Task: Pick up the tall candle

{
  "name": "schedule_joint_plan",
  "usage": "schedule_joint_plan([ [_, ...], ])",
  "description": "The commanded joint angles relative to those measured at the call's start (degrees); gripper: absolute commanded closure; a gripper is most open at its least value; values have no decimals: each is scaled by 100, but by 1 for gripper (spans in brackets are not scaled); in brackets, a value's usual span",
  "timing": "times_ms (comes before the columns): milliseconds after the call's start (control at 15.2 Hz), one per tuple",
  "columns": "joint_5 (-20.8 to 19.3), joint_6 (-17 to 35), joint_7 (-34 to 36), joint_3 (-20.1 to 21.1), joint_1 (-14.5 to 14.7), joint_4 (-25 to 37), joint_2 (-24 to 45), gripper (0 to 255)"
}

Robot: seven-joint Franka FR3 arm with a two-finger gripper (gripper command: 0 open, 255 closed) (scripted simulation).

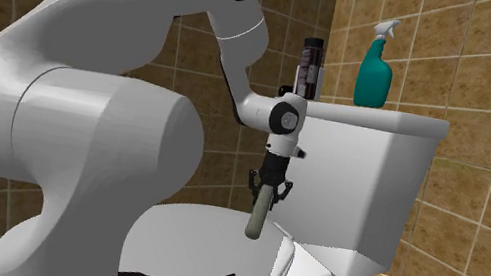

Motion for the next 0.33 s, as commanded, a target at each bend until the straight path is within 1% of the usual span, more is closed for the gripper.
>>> schedule_joint_plan([
  [0, -68, -101, 53, -43, 34, 5, -108, 255],
  [264, -142, -214, 106, -87, 65, 17, -222, 255],
])
